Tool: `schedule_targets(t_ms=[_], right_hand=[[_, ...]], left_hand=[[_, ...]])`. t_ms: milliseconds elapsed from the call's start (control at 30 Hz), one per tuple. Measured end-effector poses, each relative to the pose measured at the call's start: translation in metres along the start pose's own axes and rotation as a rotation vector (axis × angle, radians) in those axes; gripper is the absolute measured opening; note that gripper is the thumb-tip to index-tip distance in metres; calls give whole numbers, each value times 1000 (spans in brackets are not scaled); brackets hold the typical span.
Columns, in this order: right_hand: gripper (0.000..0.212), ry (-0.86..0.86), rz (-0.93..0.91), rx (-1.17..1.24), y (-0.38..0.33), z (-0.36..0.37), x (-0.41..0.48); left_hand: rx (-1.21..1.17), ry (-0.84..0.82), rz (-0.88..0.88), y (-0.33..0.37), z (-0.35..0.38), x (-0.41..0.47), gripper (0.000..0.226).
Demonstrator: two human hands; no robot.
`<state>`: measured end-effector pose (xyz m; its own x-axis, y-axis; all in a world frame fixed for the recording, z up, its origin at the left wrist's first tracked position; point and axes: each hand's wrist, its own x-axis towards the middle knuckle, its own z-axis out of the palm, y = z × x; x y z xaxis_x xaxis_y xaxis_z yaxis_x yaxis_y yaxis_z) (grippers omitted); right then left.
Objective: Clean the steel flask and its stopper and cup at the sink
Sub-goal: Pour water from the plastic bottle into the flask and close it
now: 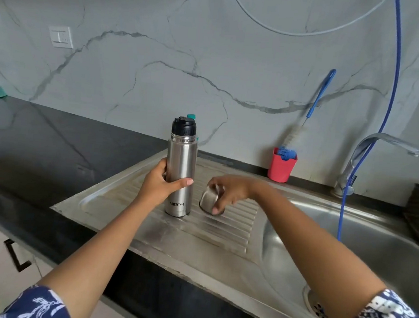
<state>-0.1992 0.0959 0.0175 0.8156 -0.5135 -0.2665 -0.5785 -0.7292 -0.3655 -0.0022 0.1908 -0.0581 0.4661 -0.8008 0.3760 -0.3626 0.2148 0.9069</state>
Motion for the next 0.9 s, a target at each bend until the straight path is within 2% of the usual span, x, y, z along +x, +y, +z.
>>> schedule_targets(t_ms=[100, 200, 300, 433, 567, 633, 800, 900], right_hand=[[55, 178, -40, 191, -10, -49, -11], [55, 368, -154, 363, -34, -99, -23], [61, 392, -261, 399, -64, -128, -24], [62, 274, -264, 199, -92, -134, -8], [65, 101, -218, 59, -101, -129, 11], [64, 70, -196, 36, -101, -128, 16], [59, 161, -120, -111, -115, -128, 19], [60, 298, 23, -340, -127, -119, 21]], left_hand=[[-8, 9, 1, 0, 0, -1, 71], [-22, 6, -2, 0, 1, -1, 74], [-29, -1, -12, -1, 0, 0, 75], [-37, 2, -19, -3, 0, 1, 81], [-32, 6, -21, -3, 0, 1, 85], [-33, 4, -20, -2, 0, 1, 90], [-23, 12, -12, -6, 0, 2, 93], [-28, 24, -8, -6, 2, 2, 93]])
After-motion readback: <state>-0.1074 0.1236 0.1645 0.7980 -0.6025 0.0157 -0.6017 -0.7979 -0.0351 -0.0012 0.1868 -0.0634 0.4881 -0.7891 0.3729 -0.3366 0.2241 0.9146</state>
